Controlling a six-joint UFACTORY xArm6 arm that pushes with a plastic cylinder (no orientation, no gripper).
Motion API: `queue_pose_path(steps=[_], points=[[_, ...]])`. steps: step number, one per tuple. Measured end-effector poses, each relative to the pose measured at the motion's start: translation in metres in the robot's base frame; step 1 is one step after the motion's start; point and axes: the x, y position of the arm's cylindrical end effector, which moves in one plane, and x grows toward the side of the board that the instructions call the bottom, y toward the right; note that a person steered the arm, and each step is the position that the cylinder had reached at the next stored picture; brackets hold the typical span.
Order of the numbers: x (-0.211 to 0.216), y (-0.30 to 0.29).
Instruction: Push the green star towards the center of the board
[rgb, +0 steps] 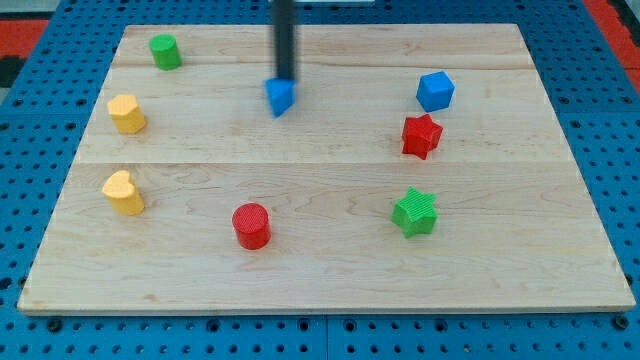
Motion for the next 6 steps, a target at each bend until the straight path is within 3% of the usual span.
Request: queue_pose_path(steps=[1,2,3,4,5,6], points=[[0.081,-0.016],[0.095,-0.007],[0.089,0.111],[0.137,0.182],[0.146,0.277],[0.214,0.217]])
